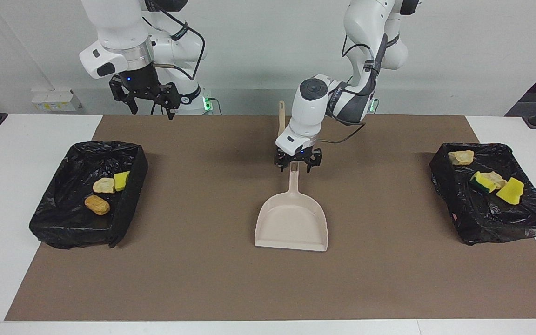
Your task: Sweep and dump trash in bin
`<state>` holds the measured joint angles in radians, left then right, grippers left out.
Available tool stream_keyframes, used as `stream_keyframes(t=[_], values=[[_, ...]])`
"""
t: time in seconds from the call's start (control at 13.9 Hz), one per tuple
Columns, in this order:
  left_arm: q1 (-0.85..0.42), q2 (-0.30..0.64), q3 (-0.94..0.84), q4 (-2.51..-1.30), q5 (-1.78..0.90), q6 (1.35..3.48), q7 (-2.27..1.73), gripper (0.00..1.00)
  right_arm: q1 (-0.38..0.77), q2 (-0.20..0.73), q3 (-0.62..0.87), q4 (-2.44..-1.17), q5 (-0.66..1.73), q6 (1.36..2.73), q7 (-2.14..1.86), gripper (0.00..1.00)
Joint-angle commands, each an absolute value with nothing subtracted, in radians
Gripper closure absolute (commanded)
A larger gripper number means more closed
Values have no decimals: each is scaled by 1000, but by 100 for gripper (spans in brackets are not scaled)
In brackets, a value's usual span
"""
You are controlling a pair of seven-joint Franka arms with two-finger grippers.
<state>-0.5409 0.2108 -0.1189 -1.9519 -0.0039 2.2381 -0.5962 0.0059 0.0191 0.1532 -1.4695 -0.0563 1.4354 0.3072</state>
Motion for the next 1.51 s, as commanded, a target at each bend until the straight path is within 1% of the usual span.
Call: stream_keyframes(t=[0.0,0.22,0.43,0.65,0.86,1.22,1.44], values=[[-497,189,-103,-1919,-15,2209,-597,0,-14,-11,143,-1509,-6,1454,275,0],[-398,170,-103,-1853,-8,2132,-566,0,-15,-8,109,-1506,20,1457,206,0],[-286,103,-103,-1839,-11,2051,-445,0,-34,-20,109,-1529,23,1440,179,0],[-177,69,-101,-1778,-9,1926,-330,0,-32,-28,109,-1540,25,1462,192,0],[-65,72,-101,-1682,-8,1789,-180,0,-31,-26,109,-1542,23,1494,192,0],[124,75,-101,-1634,5,1769,47,0,-26,-18,110,-1532,23,1496,190,0],[253,78,-101,-1628,3,1767,231,0,-26,-18,110,-1532,23,1496,190,0]])
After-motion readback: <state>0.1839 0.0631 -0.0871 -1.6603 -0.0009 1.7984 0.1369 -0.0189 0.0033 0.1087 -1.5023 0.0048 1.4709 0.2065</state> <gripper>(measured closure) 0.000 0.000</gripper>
